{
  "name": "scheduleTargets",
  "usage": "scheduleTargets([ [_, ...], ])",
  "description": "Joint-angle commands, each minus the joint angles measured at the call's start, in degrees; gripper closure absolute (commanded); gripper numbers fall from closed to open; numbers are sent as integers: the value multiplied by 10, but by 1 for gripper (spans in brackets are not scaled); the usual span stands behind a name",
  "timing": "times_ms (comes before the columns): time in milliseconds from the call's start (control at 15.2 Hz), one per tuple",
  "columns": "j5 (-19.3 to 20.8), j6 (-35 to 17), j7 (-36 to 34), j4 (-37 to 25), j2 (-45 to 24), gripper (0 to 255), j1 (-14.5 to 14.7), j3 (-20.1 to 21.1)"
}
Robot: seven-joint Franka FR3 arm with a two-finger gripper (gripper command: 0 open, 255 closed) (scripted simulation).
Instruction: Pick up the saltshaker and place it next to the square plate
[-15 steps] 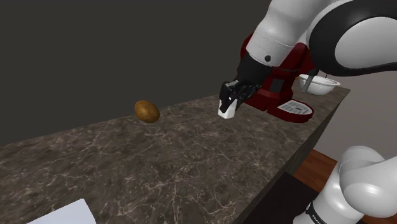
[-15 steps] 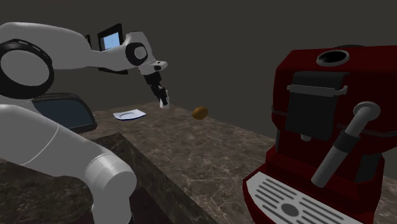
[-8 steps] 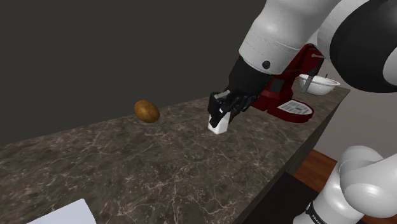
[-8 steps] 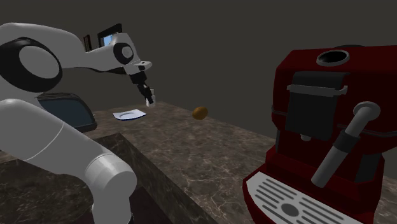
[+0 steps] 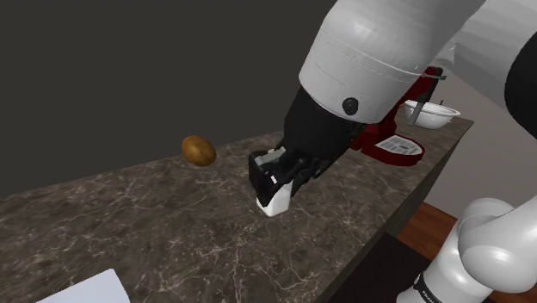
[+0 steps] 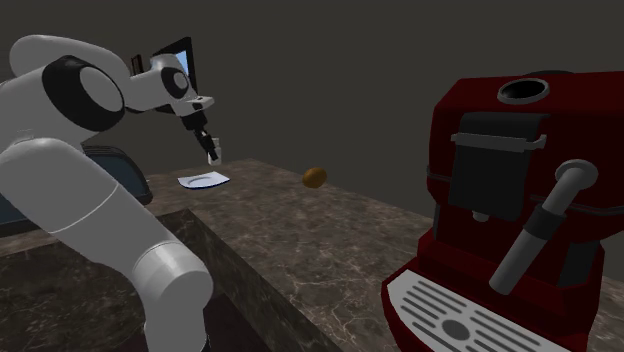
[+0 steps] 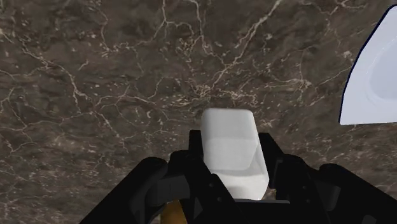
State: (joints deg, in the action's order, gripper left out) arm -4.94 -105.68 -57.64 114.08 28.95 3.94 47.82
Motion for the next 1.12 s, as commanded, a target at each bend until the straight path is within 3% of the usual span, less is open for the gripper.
scheduleTargets([
  [0, 12, 9, -37, -34, -26, 255, -15, 43],
  [198, 43, 23, -94, -90, -75, 255, -49, 122],
  [396, 95, 43, -159, -150, -139, 255, -107, 232],
  [1056, 85, -32, -170, -68, -127, 255, -97, 230],
])
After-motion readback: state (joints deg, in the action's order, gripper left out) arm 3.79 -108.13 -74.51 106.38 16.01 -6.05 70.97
